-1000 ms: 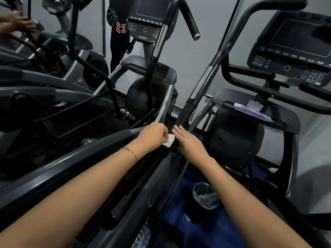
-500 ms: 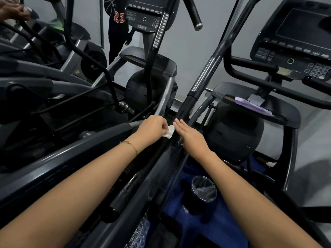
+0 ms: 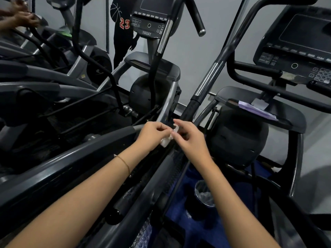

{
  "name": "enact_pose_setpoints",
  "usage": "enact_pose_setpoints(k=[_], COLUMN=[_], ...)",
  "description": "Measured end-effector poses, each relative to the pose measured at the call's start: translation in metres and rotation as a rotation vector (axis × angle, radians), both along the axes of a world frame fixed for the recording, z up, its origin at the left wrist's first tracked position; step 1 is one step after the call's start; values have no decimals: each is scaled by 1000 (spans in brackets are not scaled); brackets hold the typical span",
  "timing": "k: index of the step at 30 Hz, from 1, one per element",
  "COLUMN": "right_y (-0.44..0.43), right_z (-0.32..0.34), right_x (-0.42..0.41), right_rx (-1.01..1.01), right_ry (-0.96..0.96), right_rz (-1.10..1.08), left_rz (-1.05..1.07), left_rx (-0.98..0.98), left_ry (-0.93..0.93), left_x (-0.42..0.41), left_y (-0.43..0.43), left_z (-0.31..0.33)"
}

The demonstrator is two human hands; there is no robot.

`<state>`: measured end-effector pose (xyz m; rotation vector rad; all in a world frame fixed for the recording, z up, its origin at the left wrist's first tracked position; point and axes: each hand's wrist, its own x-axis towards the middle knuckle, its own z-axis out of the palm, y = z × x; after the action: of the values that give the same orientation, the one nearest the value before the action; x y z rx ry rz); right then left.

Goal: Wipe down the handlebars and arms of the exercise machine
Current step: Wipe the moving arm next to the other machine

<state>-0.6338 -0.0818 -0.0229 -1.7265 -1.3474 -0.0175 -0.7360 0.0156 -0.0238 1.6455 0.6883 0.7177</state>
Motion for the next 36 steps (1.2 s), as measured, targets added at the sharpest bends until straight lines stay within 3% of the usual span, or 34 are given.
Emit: enact_pose_setpoints(k=[7,9,13,15,17,21,25,30,36], right_y=[-3,-3,1,3,5,-1,-2,12,0], right_z=[-19,-28,-39,-41,-40,-48,-43,-33,-34], right_x=[-16,-18,-11,-4,0,-10,-7,6,7], right_rx=[49,6,-79,-63,-46,-14,-37,-59,-107], right_ry=[268,234,9,-36,-35,-270,-368,-396,-355], right_rz=[-16,-5,-83,-107,-115,-57,34,-56,36], left_rz=[-27,-58,-62,-84,-102,-131,-183,-194,-185], left_rx=[-279,-181,232,225,165,90,117,200,245], left_ry=[-167,-57,285,384,369,358,432,512,609], left_x=[-7,-11,-31,-42,-46,-42,-38,-36,-32], left_y=[-6,-1,14,13,9,11,12,9,7], left_z=[-8,-11,-22,-26,-27,-20,-15,-8,-3])
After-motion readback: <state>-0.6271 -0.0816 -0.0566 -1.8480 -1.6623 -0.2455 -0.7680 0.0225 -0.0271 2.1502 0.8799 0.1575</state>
